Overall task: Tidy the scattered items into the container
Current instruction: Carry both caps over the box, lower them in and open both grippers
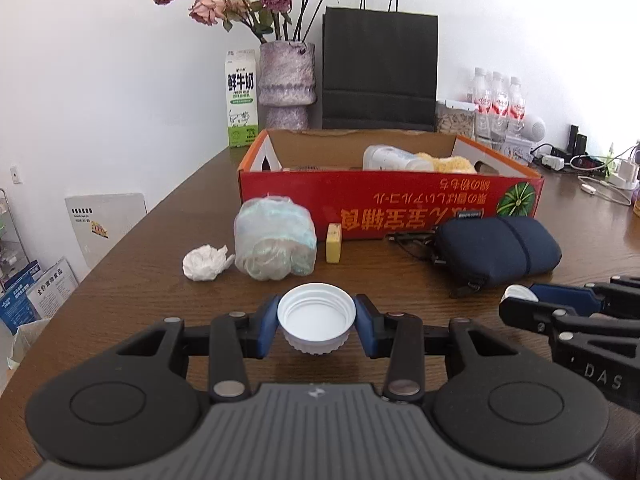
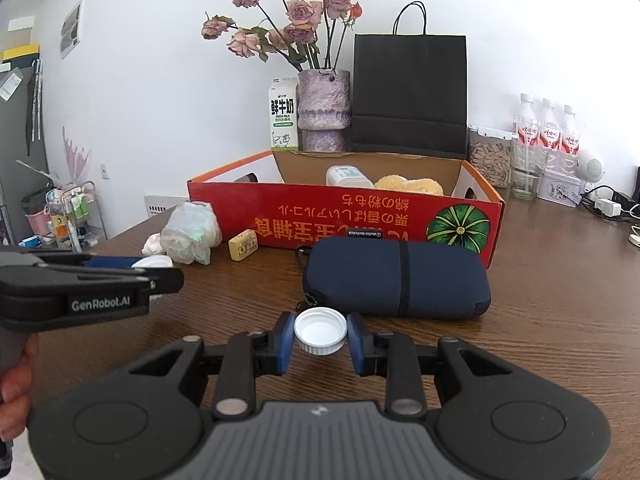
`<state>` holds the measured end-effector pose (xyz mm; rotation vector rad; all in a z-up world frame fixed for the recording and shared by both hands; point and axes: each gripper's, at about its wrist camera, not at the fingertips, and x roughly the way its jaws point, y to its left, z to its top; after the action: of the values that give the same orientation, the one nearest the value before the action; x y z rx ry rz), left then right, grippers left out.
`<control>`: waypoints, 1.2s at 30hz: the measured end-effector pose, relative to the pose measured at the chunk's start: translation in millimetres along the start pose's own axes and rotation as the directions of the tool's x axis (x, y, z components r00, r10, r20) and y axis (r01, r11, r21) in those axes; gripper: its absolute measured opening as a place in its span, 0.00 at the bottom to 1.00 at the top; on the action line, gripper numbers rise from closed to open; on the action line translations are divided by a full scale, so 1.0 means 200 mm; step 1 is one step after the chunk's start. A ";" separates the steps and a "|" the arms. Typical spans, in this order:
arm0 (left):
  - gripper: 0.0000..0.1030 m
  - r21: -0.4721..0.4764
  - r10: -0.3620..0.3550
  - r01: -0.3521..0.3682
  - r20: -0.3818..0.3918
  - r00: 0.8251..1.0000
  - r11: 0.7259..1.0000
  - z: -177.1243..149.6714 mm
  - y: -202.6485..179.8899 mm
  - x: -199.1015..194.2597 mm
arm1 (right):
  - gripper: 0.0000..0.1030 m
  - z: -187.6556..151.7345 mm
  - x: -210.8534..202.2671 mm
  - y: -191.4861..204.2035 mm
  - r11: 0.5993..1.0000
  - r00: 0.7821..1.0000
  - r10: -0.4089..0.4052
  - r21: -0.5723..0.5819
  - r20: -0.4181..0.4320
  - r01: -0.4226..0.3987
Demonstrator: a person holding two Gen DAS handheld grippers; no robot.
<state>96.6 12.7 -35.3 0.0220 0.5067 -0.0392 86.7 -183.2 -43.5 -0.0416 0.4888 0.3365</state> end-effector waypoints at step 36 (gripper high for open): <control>0.40 -0.087 0.047 -0.035 0.145 0.988 0.996 0.62 -0.02 0.69 | 0.27 0.61 0.62 -0.57 0.974 0.963 -0.226 0.047 0.145 0.222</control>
<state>277.3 0.2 6.7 -0.0530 0.3603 0.0210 282.5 -237.2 1.3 -0.0410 0.3357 0.1085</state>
